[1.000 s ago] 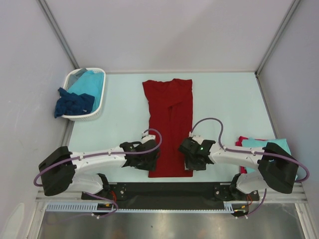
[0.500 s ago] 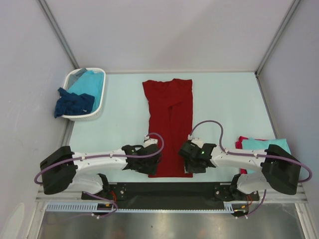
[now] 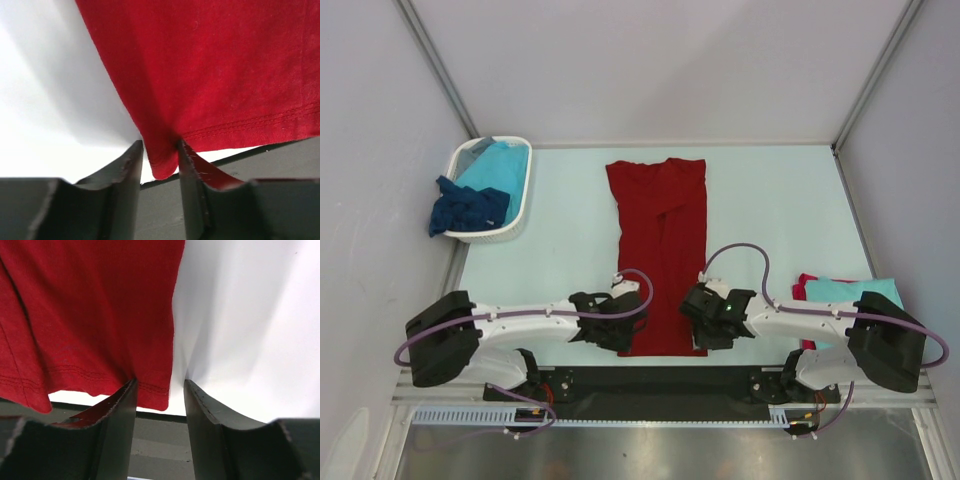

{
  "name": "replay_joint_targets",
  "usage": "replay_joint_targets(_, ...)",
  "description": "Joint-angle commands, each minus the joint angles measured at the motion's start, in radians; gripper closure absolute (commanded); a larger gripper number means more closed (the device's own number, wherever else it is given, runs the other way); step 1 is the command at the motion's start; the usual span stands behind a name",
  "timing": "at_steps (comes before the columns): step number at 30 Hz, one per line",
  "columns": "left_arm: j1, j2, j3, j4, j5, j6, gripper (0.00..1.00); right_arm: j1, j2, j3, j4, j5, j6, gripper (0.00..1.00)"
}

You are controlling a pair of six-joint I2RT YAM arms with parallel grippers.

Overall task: Fold and stack the t-shirts
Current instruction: Grab the bottom of the folded rectangular tshirt with both arms

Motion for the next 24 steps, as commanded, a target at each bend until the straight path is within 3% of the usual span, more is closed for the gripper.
replay_joint_targets(1, -0.019, 0.011, 0.032, 0.021, 0.006, -0.015, 0.68, 0.006, 0.008, -0.028, -0.01, -0.011, 0.007, 0.57)
replay_joint_targets(9, -0.026, 0.024, 0.038, 0.019, 0.006, -0.02, 0.75, 0.003, 0.013, -0.035, -0.002, -0.018, -0.002, 0.64)
replay_joint_targets(18, -0.031, 0.028, 0.038, 0.018, 0.003, -0.029, 0.85, -0.006, 0.011, -0.042, 0.002, -0.028, -0.015, 0.94)
replay_joint_targets(21, -0.032, 0.024, 0.04, 0.012, -0.002, -0.032, 0.88, -0.008, 0.007, -0.04, -0.004, -0.026, -0.015, 1.0)
replay_joint_targets(24, -0.034, 0.02, 0.049, -0.005, -0.012, -0.035, 0.94, -0.003, -0.004, -0.029, -0.027, -0.011, -0.013, 1.0)
